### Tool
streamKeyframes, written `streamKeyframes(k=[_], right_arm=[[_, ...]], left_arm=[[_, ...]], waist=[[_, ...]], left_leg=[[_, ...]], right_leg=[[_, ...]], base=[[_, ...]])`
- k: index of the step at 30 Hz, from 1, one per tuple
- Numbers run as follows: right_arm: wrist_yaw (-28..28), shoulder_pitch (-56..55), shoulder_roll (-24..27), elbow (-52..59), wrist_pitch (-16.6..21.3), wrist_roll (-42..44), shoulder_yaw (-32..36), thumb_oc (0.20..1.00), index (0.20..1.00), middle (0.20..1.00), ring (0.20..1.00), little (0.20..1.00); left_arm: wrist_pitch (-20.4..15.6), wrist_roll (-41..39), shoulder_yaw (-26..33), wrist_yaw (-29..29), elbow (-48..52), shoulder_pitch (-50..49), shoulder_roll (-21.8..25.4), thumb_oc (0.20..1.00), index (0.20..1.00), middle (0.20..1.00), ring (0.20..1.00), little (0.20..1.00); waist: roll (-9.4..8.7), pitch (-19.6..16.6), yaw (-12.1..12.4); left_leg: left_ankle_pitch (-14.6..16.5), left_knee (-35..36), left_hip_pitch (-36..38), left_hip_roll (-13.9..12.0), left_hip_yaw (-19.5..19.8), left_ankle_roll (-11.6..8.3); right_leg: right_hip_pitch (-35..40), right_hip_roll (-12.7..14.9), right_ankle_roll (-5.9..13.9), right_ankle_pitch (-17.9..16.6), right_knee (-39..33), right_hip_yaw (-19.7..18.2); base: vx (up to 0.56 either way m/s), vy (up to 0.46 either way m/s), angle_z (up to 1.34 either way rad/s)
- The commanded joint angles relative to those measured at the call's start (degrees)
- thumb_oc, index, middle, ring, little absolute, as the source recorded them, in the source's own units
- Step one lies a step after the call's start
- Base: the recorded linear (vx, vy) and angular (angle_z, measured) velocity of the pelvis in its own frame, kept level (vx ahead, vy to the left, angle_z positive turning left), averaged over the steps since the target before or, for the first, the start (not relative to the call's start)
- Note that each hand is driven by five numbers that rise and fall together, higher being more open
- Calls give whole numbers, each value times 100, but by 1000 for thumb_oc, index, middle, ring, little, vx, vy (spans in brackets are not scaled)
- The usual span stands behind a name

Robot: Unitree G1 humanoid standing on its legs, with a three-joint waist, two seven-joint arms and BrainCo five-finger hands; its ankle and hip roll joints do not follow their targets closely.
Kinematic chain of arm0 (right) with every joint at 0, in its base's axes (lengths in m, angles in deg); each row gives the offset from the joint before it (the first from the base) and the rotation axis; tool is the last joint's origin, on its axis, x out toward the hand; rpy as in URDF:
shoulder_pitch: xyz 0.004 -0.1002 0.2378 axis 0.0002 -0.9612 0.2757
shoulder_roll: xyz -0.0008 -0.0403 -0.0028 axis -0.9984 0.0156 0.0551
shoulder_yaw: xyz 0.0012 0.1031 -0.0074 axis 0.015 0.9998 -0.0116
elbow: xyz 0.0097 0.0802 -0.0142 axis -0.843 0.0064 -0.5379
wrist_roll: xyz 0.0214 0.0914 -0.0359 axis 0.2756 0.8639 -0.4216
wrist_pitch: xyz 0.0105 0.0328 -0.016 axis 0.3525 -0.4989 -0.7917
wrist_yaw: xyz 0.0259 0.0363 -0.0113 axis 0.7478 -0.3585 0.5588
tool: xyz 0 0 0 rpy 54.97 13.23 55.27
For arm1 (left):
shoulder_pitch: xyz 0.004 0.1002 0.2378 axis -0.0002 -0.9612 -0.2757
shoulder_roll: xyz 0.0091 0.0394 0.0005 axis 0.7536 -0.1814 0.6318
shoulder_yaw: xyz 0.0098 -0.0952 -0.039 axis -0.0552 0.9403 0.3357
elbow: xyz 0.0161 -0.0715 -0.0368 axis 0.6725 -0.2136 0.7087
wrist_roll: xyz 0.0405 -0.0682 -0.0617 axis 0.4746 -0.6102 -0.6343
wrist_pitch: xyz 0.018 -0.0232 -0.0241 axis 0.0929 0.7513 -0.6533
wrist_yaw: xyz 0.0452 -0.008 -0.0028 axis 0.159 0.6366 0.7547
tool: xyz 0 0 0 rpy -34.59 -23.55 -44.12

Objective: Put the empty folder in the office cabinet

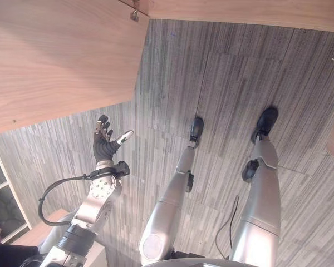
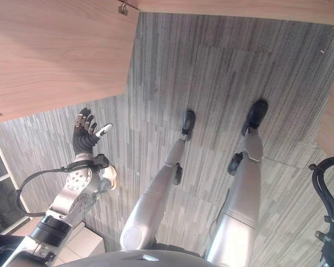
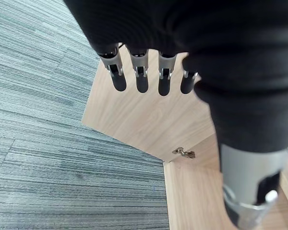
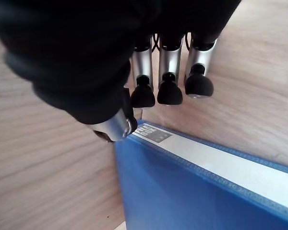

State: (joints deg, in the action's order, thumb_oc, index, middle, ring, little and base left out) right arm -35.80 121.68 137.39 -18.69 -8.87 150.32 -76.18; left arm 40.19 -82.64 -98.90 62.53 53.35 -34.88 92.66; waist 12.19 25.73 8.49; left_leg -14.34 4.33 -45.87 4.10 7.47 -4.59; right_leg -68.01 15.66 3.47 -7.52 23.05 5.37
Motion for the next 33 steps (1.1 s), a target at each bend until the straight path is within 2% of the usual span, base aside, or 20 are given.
streamKeyframes(k=[1,9,17,22,26,31,33], right_arm=[[-191,-579,-19,138,297,-99,-472,200,200,200,200,200],[-165,-701,-185,241,231,-179,-414,200,200,200,200,200],[519,-720,-435,411,63,-181,-765,200,200,200,200,200],[652,-691,-608,501,124,-176,-947,200,200,200,200,200],[707,-739,-1021,643,259,-127,-989,200,200,200,200,200],[701,-743,-1032,648,265,-129,-988,200,200,200,200,200],[731,-799,-1467,828,350,-129,-1061,200,200,200,200,200]], left_arm=[[-205,-84,-28,230,-26,-334,176,1000,1000,1000,1000,1000],[-211,-65,-25,216,-105,-305,218,1000,1000,1000,1000,1000],[-263,-49,-22,34,-11,-348,283,1000,1000,1000,1000,1000],[-288,-48,-40,-9,29,-362,302,1000,1000,1000,1000,1000],[-292,-63,-30,-32,42,-360,360,1000,1000,1000,1000,1000],[-292,-65,-22,-33,42,-366,358,1000,1000,1000,1000,1000],[-282,-108,79,-31,62,-361,435,1000,1000,1000,1000,1000]], waist=[[-103,-447,353],[-104,-436,358],[-170,-433,421],[-205,-418,443],[-201,-408,476],[-201,-410,467],[-240,-408,457]], left_leg=[[1724,67,1330,-549,185,-691],[1729,67,1326,-537,216,-689],[1704,67,1247,-532,203,-703],[1692,67,1196,-525,222,-715],[1683,67,1168,-529,250,-724],[1682,67,1167,-529,251,-725],[1689,67,1154,-546,251,-747]], right_leg=[[197,-77,699,881,43,-108],[247,-76,694,862,1,-104],[192,-67,704,815,-33,-82],[172,-59,689,809,-41,-75],[164,-72,668,815,-22,-56],[164,-72,667,817,-20,-55],[191,-92,646,807,-62,-34]], base=[[0,0,0],[0,0,0],[0,0,0],[-4,-3,1],[-9,-3,2],[0,0,0],[-17,-8,0]])
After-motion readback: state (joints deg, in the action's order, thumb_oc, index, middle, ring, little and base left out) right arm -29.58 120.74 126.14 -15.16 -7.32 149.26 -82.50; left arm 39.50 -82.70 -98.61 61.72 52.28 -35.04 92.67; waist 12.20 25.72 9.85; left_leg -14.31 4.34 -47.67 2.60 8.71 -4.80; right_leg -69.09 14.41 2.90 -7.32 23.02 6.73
